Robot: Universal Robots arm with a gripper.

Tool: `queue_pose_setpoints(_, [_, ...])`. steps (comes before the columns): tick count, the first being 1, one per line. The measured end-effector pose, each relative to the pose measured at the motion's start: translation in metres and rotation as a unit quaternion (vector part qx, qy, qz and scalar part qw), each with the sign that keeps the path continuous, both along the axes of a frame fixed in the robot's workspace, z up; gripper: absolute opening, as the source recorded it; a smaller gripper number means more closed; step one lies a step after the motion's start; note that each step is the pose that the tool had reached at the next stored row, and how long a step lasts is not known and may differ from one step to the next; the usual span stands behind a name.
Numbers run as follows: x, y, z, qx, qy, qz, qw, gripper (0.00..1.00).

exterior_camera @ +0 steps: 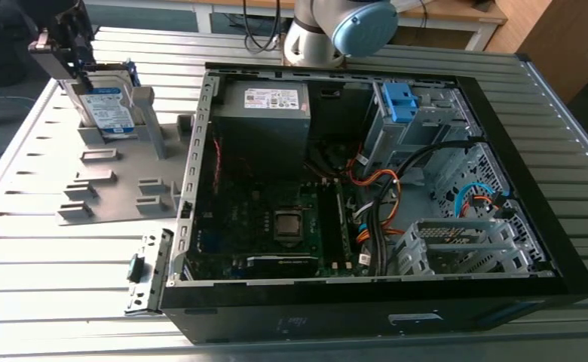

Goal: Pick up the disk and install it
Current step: 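Pick up the disk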

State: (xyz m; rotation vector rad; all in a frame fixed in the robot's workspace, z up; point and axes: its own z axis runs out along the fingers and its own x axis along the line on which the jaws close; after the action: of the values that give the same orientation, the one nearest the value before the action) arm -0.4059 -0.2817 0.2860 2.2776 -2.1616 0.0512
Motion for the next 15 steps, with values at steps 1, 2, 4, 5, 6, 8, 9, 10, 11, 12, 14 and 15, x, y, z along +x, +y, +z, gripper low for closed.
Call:
queue_pose_setpoints(1, [0.0001,0.0000,-0.0001,0.0000,0.0000,0.000,1.00000,0.58])
queue_pose_setpoints(2, [0.0001,0.0000,-0.0001,0.0000,0.0000,0.000,1.00000,0.58])
queue_pose_setpoints(4, [0.0002,0.0000,-0.0002,0.0001,-0.0001,0.000,1.00000,0.58])
queue_pose_setpoints(5, [0.0002,0.0000,-0.0002,0.0000,-0.0001,0.000,1.00000,0.58])
queue_pose_setpoints(6, [0.0002,0.0000,-0.0002,0.0000,-0.0001,0.000,1.00000,0.58])
queue_pose_setpoints(8, [0.0002,0.0000,-0.0002,0.0001,-0.0001,0.000,1.00000,0.57])
queue_pose_setpoints(9, [0.0002,0.0000,-0.0003,0.0001,-0.0001,0.000,1.00000,0.51])
queue_pose_setpoints(10, [0.0002,0.0000,-0.0002,0.0000,-0.0001,0.000,1.00000,0.51])
queue_pose_setpoints(11, [0.0002,0.0000,-0.0002,0.0000,-0.0001,0.000,1.00000,0.45])
queue_pose_setpoints(12, [0.0002,0.0000,-0.0002,0.0000,-0.0001,0.000,1.00000,0.45])
queue_pose_setpoints(14, [0.0003,0.0000,-0.0002,0.0000,-0.0001,0.000,1.00000,0.39])
queue_pose_setpoints(15, [0.0003,0.0000,-0.0002,0.0000,-0.0001,0.000,1.00000,0.36])
